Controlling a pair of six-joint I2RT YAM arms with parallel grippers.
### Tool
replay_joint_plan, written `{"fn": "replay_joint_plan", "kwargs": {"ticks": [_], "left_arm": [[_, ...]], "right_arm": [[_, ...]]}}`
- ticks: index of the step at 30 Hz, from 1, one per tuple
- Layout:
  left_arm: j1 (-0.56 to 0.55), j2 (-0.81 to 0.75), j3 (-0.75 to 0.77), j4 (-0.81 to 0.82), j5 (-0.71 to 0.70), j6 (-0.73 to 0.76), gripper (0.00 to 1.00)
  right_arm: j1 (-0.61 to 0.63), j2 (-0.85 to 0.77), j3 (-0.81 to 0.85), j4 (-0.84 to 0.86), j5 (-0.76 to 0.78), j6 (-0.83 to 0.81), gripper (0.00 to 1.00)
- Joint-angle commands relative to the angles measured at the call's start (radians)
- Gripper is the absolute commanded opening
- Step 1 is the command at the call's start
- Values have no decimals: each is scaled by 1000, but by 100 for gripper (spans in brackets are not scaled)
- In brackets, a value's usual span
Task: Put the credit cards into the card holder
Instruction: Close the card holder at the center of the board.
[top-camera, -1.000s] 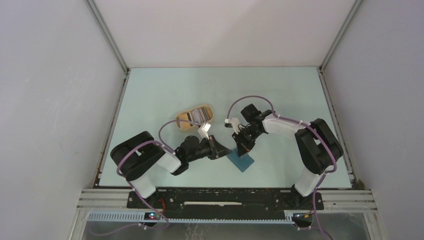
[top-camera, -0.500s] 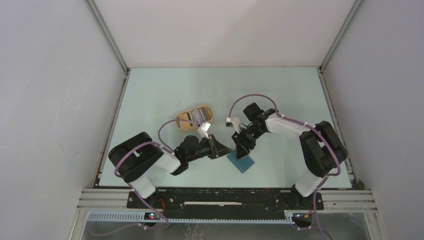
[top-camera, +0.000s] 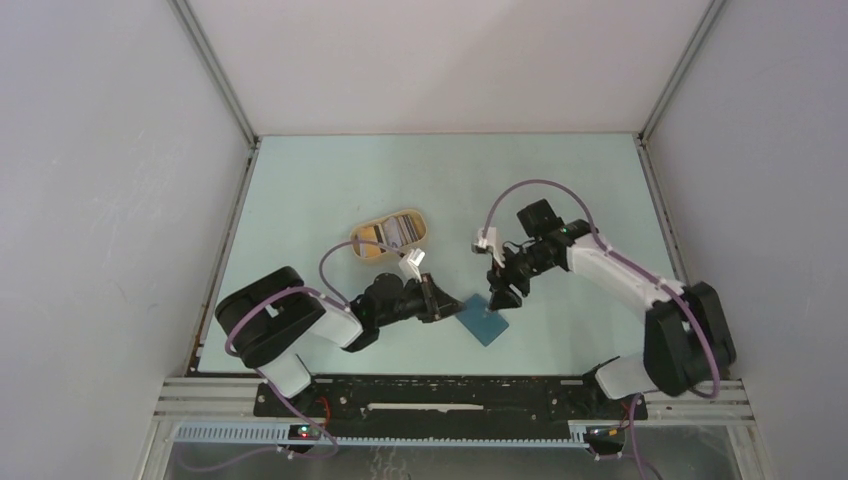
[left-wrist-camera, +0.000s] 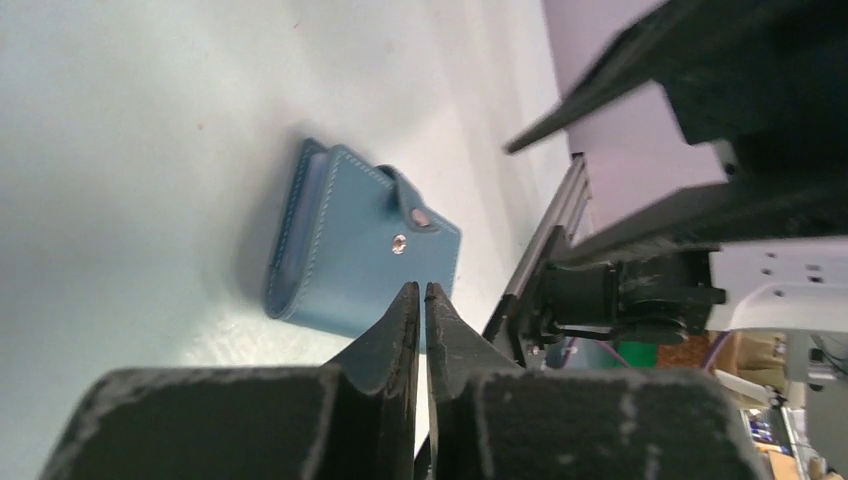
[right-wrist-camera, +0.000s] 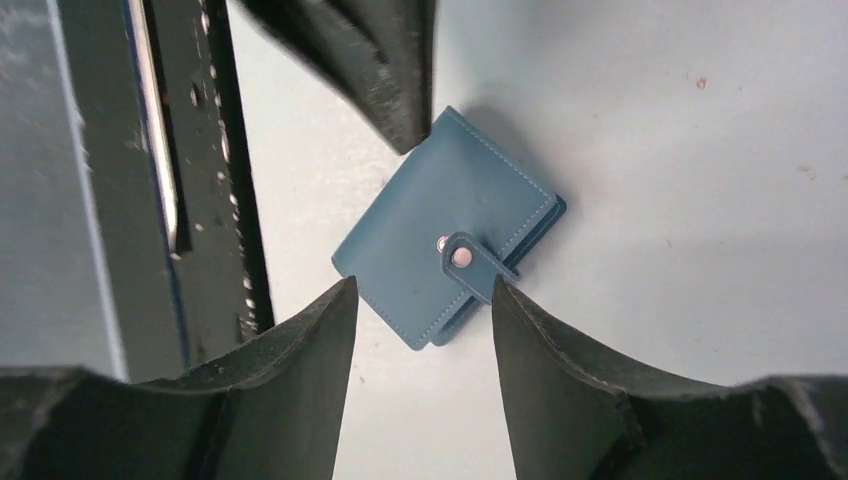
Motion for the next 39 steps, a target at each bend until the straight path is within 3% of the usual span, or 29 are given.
{"fn": "replay_joint_plan", "kwargs": {"ticks": [1, 6, 11, 25, 39], "left_arm": [[-34, -36, 85, -157, -64, 73, 8], [-53, -41, 189, -357, -126, 156, 5], [-60, 11, 277, -452, -135, 186, 2], [-63, 96, 319, -499, -128, 196, 0], [-63, 116, 326, -506, -117, 198, 0]], "right_arm": [[2, -173, -137, 86, -10, -414, 60], [30, -144, -169, 135, 8, -508, 54], [102, -123, -205, 230, 105, -454, 47], [141, -81, -245, 294, 222, -428, 45], [149, -98, -248, 278, 212, -446, 25]]}}
